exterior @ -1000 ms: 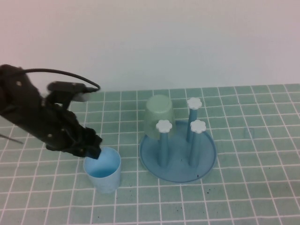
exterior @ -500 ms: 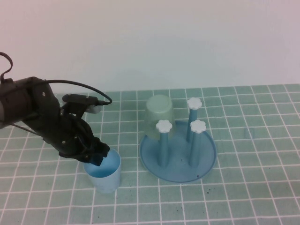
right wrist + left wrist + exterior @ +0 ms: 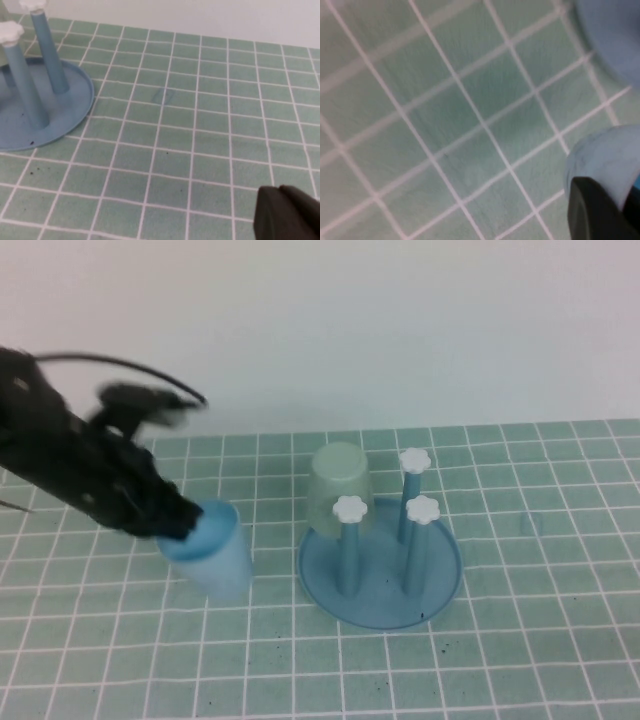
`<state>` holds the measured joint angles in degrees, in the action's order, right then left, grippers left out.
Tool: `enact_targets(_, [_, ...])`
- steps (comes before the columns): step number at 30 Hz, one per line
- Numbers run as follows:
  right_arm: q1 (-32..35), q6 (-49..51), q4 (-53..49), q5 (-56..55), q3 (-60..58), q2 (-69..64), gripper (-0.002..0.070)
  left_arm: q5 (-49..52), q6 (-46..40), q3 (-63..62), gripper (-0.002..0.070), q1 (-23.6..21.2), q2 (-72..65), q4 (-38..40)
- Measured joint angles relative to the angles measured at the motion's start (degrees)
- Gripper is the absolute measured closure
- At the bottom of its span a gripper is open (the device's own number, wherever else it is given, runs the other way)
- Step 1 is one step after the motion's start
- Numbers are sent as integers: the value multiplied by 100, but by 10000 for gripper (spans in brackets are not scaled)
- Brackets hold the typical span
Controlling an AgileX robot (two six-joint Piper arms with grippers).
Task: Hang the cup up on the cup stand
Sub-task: Pick up the cup from the table, then adjust the cup with two arms
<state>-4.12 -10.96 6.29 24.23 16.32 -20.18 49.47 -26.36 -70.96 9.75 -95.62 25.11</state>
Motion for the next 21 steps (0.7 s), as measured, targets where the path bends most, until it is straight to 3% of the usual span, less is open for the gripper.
enact_targets(3, [0, -79, 95, 174, 56, 0, 678, 217, -194, -138, 663, -339, 576, 546])
enact_targets(8, [-71, -905, 1333, 592, 867, -8, 678, 1405, -1486, -137, 663, -412, 1179, 2631])
enact_targets(10, [-98, -1883, 2132, 789, 1285, -8, 678, 1622, -1632, -137, 663, -139, 1254, 3124])
enact_targets(13, [-252, -3525, 3226, 1295, 1935, -137, 677, 1239, -1509, -137, 663, 465, 1296, 3243])
enact_targets(16, [-478, -4307, 3484, 1990, 2579, -460, 645, 641, -1359, -137, 663, 1180, 1285, 3254])
enact_targets(18, [-631, -4459, 3427, 2505, 2880, -757, 579, 283, -1360, -137, 663, 1630, 1273, 3278])
enact_targets(21, [-958, -4510, 3156, 3003, 3200, -1130, 379, -110, -1360, -137, 663, 2285, 1247, 3530])
